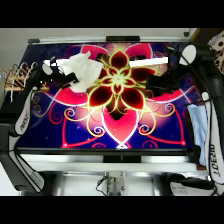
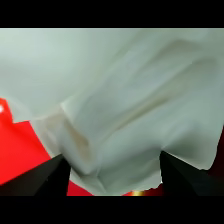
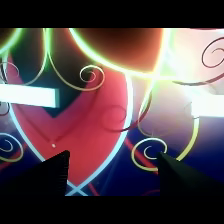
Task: Fold the shirts.
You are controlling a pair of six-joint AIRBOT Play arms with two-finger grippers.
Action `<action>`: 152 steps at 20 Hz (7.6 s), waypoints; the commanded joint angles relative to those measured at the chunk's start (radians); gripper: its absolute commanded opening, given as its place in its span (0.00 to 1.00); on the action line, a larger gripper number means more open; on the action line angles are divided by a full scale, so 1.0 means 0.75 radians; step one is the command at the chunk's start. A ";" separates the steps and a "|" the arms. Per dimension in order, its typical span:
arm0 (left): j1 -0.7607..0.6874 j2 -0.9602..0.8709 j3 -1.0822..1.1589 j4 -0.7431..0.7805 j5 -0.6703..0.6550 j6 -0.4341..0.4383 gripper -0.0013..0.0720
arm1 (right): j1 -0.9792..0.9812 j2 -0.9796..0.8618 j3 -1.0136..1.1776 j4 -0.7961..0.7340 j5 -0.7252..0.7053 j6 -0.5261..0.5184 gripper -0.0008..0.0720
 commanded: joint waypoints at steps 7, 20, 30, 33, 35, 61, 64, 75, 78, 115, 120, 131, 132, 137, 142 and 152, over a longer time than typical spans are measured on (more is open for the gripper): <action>0.008 0.195 0.110 -0.210 0.095 0.296 0.06 | -0.001 0.000 0.002 0.004 -0.079 -0.130 0.91; -0.599 1.048 -0.104 -0.188 -0.119 0.379 0.06 | 0.001 0.704 0.003 -0.007 0.109 -0.104 0.91; -0.772 0.789 -0.641 -0.240 -0.052 0.146 0.99 | 0.001 0.750 -0.478 -0.037 0.141 -0.111 0.91; -0.505 0.828 -0.509 -0.065 -0.511 0.145 0.98 | 0.001 0.741 -0.735 -0.064 0.069 -0.143 0.91; -0.304 0.882 -0.551 0.066 -0.757 0.143 0.98 | 0.001 0.741 -0.889 -0.038 0.063 -0.192 0.91; -0.157 1.088 -1.835 -0.630 0.091 0.318 0.06 | 0.001 0.740 -1.532 0.435 -0.578 -0.233 0.91; -0.157 1.103 -1.787 -0.628 0.058 0.348 0.06 | 0.048 0.726 -1.582 0.535 -0.752 -0.264 0.91; -0.146 1.114 -1.658 -0.627 -0.002 0.367 0.06 | 0.220 0.469 -1.581 0.581 -0.919 -0.323 0.77; -0.144 1.114 -1.621 -0.628 -0.005 0.367 0.06 | 0.253 0.447 -1.581 0.607 -0.917 -0.338 0.68; 0.003 1.655 0.288 -0.116 0.128 0.387 0.05 | 0.310 1.007 0.293 -0.372 -0.503 -0.266 0.09; 0.003 1.608 0.024 0.082 -0.034 0.386 0.06 | 0.310 0.759 0.292 -0.651 -0.112 -0.263 0.09; 0.003 0.942 -0.279 0.054 0.235 0.390 0.06 | 0.227 -0.183 0.292 -0.760 -0.466 -0.160 0.09; 0.003 0.882 -0.279 0.045 0.311 0.390 0.06 | 0.193 -0.242 0.292 -0.756 -0.516 -0.068 0.09; 0.002 0.655 -0.280 0.030 0.451 0.384 0.06 | 0.042 -0.408 0.292 -0.463 -0.736 0.076 0.09; -0.018 0.448 -0.280 0.026 0.238 0.239 0.06 | 0.012 -0.553 0.292 -0.164 -0.753 0.077 0.09; 0.134 0.390 -0.095 0.016 -0.459 0.145 0.85 | -0.094 -0.390 0.294 -0.102 -0.443 -0.058 0.71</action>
